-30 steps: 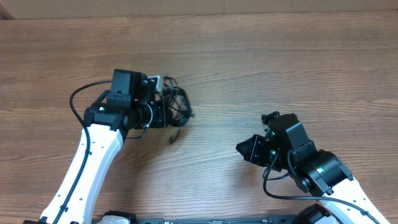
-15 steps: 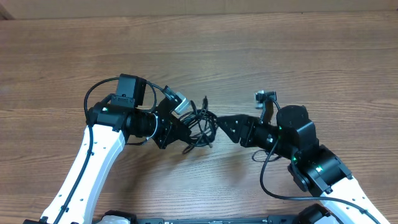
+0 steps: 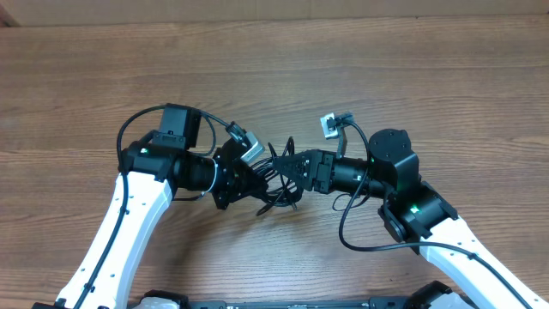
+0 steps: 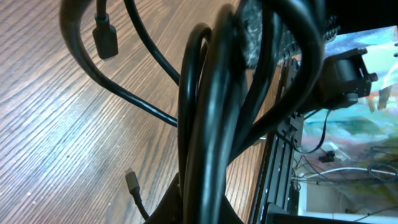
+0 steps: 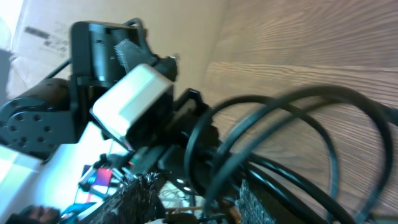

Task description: Untangle cables

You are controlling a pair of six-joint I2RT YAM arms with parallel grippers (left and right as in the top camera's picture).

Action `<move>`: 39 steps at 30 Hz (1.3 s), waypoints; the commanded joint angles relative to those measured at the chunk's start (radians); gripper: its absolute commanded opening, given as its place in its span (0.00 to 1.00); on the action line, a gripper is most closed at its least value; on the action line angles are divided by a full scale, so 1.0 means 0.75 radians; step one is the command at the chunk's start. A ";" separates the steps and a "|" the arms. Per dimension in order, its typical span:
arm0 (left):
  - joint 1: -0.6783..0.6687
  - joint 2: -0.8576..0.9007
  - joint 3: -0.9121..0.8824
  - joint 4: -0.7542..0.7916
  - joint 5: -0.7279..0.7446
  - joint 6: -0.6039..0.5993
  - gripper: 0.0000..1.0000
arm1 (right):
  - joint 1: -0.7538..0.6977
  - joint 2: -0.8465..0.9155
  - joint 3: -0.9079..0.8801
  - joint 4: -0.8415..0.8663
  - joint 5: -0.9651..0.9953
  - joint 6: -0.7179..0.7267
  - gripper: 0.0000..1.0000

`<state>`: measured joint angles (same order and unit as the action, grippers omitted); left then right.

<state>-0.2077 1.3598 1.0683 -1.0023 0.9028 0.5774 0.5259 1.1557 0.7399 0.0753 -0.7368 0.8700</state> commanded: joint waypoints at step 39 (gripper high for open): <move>0.393 -0.001 0.000 0.211 -0.656 -1.424 0.04 | 0.011 0.128 0.017 0.049 -0.144 -0.115 0.04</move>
<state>-0.0086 1.3472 1.0645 -0.8555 0.6678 -0.2321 0.5316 1.2846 0.7403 0.1040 -0.7685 0.8177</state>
